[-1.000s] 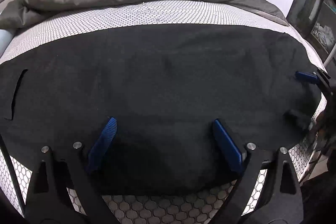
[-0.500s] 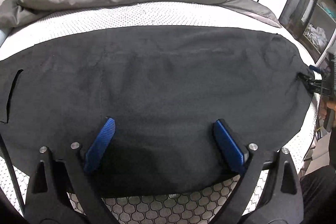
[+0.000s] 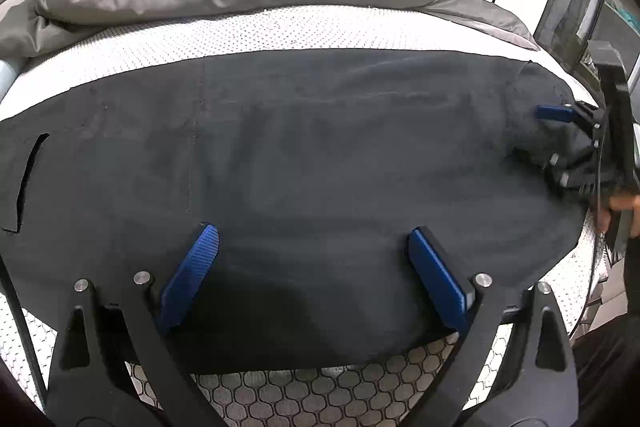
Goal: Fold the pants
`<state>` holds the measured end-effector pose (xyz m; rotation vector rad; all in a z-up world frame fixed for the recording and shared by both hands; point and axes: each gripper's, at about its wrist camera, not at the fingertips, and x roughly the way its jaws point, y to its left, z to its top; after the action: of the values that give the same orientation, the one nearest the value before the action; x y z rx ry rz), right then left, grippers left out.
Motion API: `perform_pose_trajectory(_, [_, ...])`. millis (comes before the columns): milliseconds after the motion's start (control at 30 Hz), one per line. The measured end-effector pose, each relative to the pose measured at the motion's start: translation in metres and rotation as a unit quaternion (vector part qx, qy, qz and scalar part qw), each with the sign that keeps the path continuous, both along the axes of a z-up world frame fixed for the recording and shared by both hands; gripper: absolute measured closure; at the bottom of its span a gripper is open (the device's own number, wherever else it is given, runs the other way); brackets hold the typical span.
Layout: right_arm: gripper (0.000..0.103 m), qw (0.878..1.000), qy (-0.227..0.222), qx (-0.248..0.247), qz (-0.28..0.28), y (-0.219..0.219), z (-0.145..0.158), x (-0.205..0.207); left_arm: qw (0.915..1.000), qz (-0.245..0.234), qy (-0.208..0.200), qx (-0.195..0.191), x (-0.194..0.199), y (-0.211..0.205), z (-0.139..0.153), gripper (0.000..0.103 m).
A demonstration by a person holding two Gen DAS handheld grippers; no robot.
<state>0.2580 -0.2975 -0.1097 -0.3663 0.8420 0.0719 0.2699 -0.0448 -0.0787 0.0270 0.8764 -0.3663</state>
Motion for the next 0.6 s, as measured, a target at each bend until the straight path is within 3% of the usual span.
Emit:
perform_pose_trajectory(67, [0.0,0.999,-0.014,-0.005,-0.044,-0.038,0.005,-0.005,1.0,0.001,0.0,0.0,0.001,0.0,0.0,0.008])
perform_pose_trajectory(167, [0.001,0.985,-0.045,-0.072,-0.148,-0.113,0.008,-0.011,1.0,-0.001,-0.001,0.001,0.0,0.0,-0.001,0.007])
perform_pose_trajectory(300, [0.0,0.965,-0.043,0.006,-0.26,-0.19,0.016,-0.023,1.0,-0.002,-0.001,-0.003,-0.004,0.002,-0.001,0.007])
perform_pose_trajectory(367, [0.0,0.963,-0.038,0.034,-0.264,-0.194,0.022,-0.029,1.0,-0.003,-0.004,-0.003,-0.007,0.003,0.0,0.007])
perform_pose_trajectory(467, [0.0,0.966,-0.075,0.052,-0.243,-0.181,0.041,-0.047,0.9997,0.005,-0.009,-0.022,-0.014,0.013,0.007,0.007])
perform_pose_trajectory(600, [0.0,0.97,-0.099,0.114,-0.189,-0.153,0.052,-0.092,0.9967,0.055,-0.021,-0.056,-0.03,0.045,0.023,0.007])
